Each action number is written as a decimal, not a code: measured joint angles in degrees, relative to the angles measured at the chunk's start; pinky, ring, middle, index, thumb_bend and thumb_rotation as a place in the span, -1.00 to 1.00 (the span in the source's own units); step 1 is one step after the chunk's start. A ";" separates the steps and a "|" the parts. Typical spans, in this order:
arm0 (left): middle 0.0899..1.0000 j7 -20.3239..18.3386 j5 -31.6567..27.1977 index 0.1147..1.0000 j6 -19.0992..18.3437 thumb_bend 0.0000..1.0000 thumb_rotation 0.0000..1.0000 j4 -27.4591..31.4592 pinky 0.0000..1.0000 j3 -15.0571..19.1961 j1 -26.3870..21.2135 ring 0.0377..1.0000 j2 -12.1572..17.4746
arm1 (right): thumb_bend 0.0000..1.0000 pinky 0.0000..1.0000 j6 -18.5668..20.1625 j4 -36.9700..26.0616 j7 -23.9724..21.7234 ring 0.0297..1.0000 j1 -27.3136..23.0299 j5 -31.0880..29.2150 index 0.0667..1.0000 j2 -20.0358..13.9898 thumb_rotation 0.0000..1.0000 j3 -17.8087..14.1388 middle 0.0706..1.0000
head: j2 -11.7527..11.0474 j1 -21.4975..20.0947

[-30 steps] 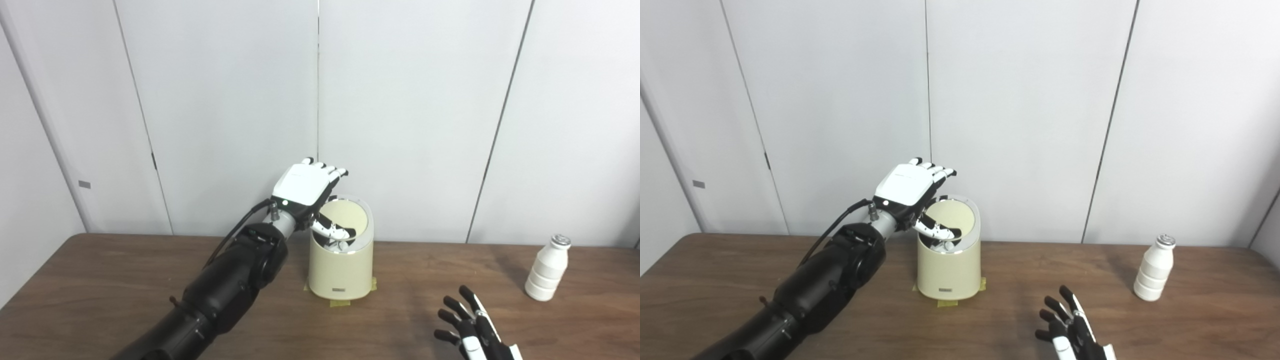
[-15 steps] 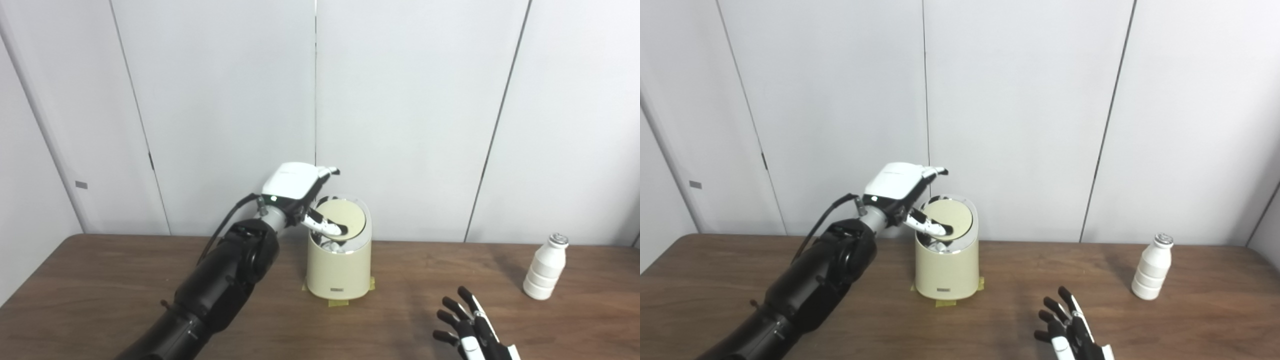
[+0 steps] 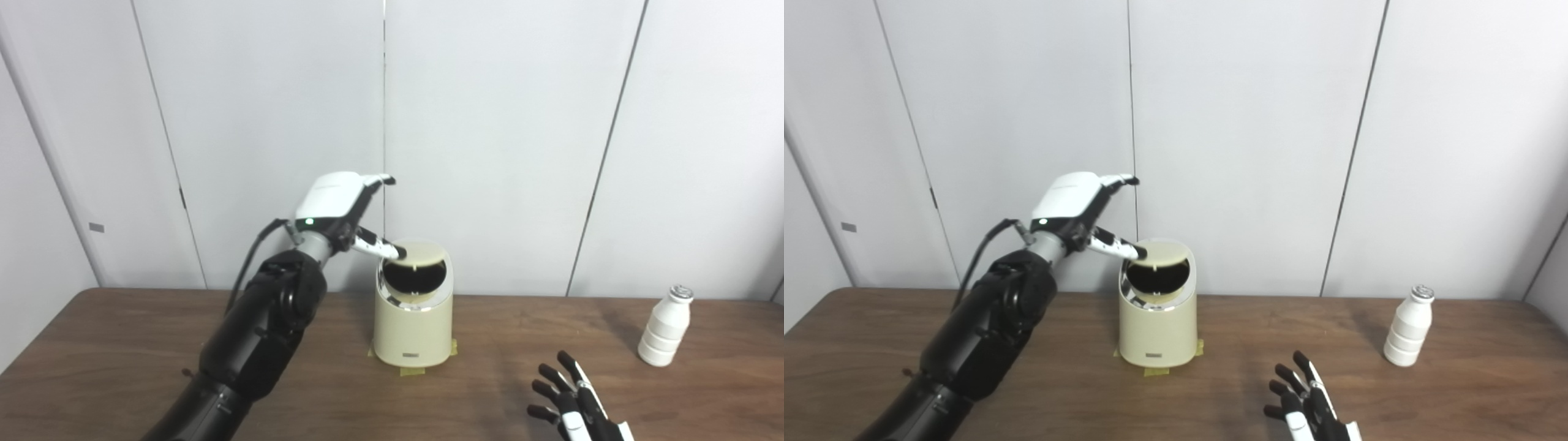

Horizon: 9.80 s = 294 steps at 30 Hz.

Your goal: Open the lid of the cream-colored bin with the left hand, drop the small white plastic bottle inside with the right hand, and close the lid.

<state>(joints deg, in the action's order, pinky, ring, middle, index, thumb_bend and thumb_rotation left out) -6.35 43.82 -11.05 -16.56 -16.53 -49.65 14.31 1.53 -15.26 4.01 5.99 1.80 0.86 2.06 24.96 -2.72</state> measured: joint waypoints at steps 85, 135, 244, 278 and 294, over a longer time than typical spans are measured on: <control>0.94 -1.29 -50.50 1.00 -10.57 -0.02 0.53 35.24 1.00 22.95 46.82 0.96 -3.29 | 0.63 0.38 18.31 -11.22 4.59 0.60 -7.93 14.50 0.76 -11.78 -0.59 -19.19 0.70 | 9.93 -23.64; 0.82 1.40 -53.00 0.91 -15.91 -0.24 0.34 42.85 0.81 22.46 45.43 0.78 1.41 | 0.73 0.53 25.45 20.95 -11.23 0.77 -31.27 26.93 0.87 -22.69 -0.75 -19.17 0.84 | 12.66 -22.24; 0.77 4.14 -54.36 0.93 -15.91 -0.22 0.04 45.29 0.94 18.38 45.33 0.80 2.22 | 0.04 -0.11 14.91 23.89 5.38 -0.14 -29.33 20.21 -0.08 -25.32 -1.00 -4.59 -0.13 | 12.57 -16.09; 0.67 6.64 -46.01 0.76 -10.07 0.15 0.21 42.30 0.73 16.34 54.96 0.68 -8.02 | 0.04 -0.21 10.98 6.11 -4.56 -0.16 -39.45 24.20 -0.11 -13.68 -1.00 6.44 -0.10 | 10.02 2.72; 0.66 8.49 -44.35 0.74 -8.61 0.20 0.23 41.23 0.71 13.18 55.48 0.69 -8.62 | 0.04 -0.22 2.01 17.58 0.16 -0.17 -41.92 25.80 -0.08 -8.39 -1.00 7.08 -0.11 | 8.53 6.59</control>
<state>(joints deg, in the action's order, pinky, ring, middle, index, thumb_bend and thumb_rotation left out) 2.14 -0.53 -19.66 24.67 -3.35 5.83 5.69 3.54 2.32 4.17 -35.93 27.60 -7.53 9.14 33.49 3.86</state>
